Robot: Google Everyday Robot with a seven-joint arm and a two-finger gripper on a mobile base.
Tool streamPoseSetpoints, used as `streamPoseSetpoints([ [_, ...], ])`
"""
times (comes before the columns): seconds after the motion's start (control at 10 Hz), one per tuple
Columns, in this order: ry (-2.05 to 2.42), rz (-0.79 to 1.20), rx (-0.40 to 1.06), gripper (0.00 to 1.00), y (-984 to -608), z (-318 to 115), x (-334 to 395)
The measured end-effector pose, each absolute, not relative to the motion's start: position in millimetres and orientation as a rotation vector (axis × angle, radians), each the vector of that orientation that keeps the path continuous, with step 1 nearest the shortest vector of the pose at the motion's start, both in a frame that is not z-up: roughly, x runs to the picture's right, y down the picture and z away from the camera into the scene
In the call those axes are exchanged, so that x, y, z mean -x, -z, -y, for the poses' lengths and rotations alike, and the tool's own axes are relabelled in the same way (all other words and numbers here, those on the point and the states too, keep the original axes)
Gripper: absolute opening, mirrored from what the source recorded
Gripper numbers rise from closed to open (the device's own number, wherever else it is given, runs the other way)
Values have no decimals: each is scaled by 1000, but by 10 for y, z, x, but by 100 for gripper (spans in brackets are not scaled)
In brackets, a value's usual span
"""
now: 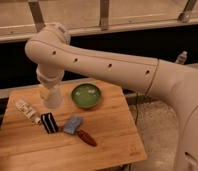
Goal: Place the ceramic cup over the eraser
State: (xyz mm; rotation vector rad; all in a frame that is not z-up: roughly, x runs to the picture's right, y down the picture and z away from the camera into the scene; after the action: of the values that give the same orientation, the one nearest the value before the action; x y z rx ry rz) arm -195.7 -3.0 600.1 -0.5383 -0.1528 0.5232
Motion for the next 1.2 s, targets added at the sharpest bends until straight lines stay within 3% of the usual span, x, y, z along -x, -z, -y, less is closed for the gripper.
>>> streamPoseSetpoints([
  [0.6, -474, 121, 545, 0, -5941, -23, 1990],
  [1.0, -372, 67, 568, 0, -5595, -447, 2143],
  [1.2, -355, 63, 580, 0, -5610, -524, 2155],
])
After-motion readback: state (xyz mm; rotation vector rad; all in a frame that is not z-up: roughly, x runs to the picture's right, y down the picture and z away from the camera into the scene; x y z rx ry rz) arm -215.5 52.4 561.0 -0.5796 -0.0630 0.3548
